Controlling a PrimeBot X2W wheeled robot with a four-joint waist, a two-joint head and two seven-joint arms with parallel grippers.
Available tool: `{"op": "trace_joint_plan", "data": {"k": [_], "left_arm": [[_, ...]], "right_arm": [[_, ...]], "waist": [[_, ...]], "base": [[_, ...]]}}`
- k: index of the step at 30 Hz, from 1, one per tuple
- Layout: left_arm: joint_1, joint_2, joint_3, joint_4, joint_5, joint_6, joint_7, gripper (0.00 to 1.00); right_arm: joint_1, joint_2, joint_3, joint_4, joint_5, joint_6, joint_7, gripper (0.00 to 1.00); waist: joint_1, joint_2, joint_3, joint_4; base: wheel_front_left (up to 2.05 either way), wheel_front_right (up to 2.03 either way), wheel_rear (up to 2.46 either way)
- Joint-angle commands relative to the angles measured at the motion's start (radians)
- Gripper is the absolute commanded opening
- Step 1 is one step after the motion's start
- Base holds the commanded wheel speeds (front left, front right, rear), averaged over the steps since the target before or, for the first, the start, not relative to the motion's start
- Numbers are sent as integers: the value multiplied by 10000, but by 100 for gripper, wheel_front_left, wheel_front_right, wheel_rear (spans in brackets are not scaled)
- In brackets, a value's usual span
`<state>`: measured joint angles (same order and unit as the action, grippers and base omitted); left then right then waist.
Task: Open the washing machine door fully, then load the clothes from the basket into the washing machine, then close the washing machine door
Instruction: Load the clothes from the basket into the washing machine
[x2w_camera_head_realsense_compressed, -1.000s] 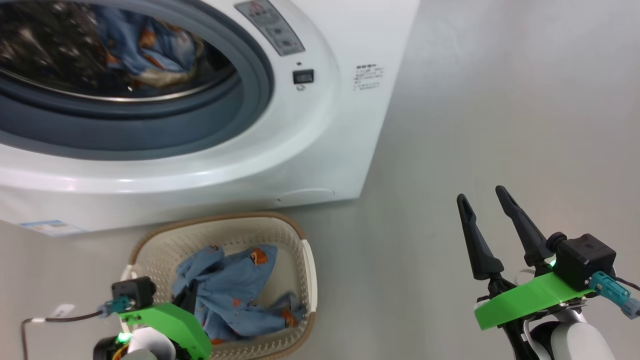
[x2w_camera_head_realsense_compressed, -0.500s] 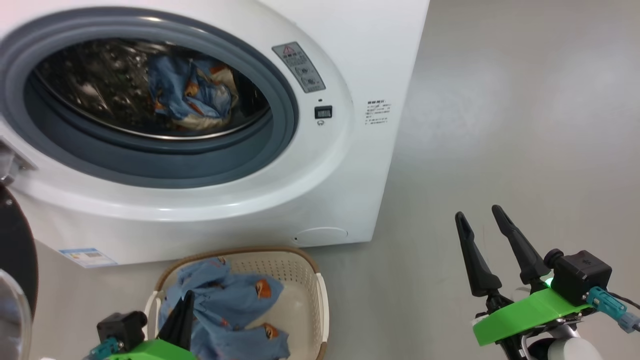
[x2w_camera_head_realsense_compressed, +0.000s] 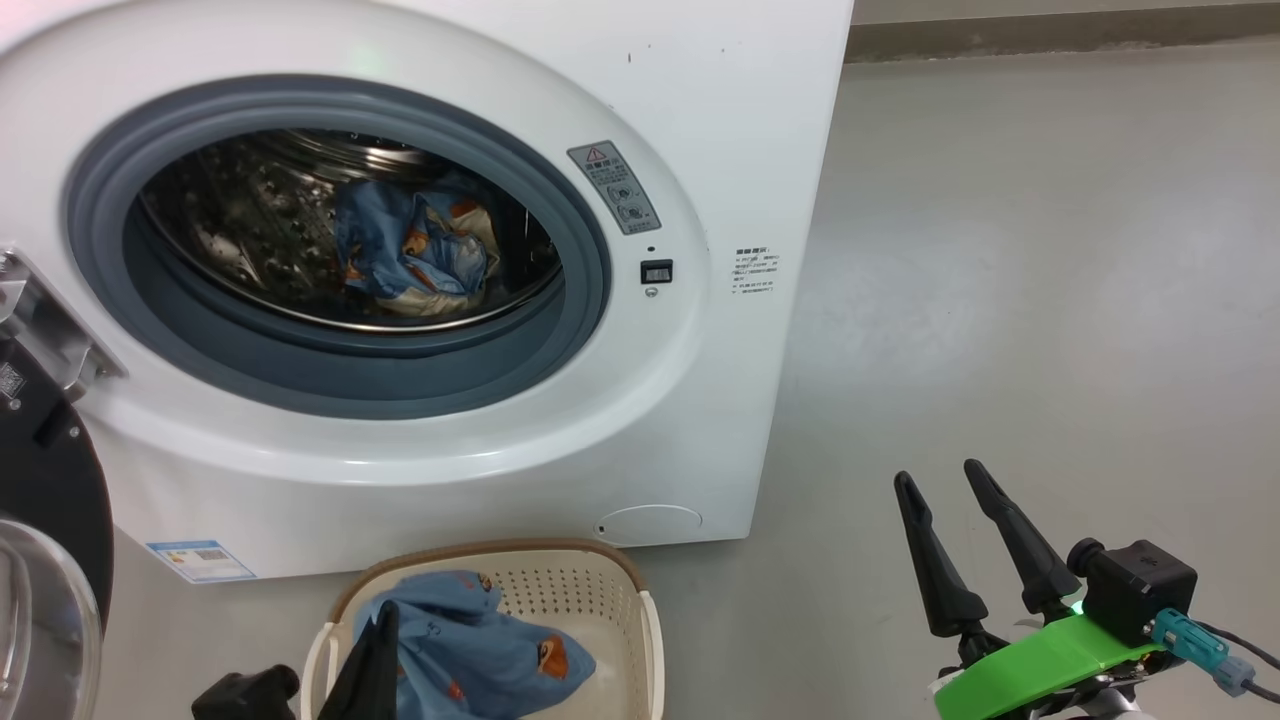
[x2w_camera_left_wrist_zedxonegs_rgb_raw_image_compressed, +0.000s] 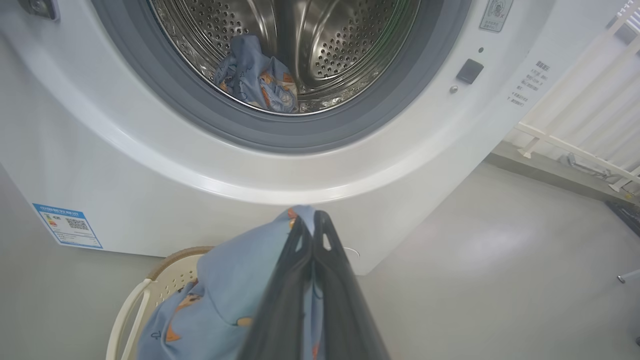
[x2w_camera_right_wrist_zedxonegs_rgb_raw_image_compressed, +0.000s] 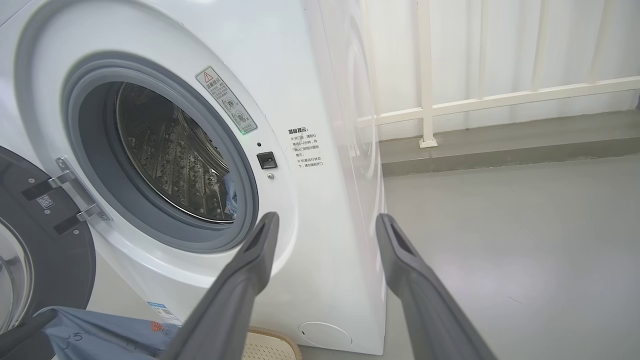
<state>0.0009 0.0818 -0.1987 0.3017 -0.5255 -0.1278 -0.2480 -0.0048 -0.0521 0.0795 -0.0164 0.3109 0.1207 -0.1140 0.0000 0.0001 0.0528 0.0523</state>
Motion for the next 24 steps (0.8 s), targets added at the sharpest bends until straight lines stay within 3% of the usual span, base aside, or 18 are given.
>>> {"op": "trace_joint_plan", "data": {"k": [1, 11, 24], "left_arm": [[-156, 61, 355, -330, 113, -24, -137, 0], [-179, -55, 558, -851, 344, -27, -137, 0], [-1264, -73, 961, -1362, -398, -28, -137, 0]], "right_arm": [[-110, 0, 229, -223, 94, 100, -127, 100], [-74, 9, 166, -119, 113, 100, -217, 100], [-273, 15, 137, -105, 55, 100, -215, 100]], "waist": [[0, -1, 6, -3], [0, -1, 115, -67], [0, -1, 935, -170]], "base": [[0, 0, 0], [0, 0, 0], [0, 0, 0]]}}
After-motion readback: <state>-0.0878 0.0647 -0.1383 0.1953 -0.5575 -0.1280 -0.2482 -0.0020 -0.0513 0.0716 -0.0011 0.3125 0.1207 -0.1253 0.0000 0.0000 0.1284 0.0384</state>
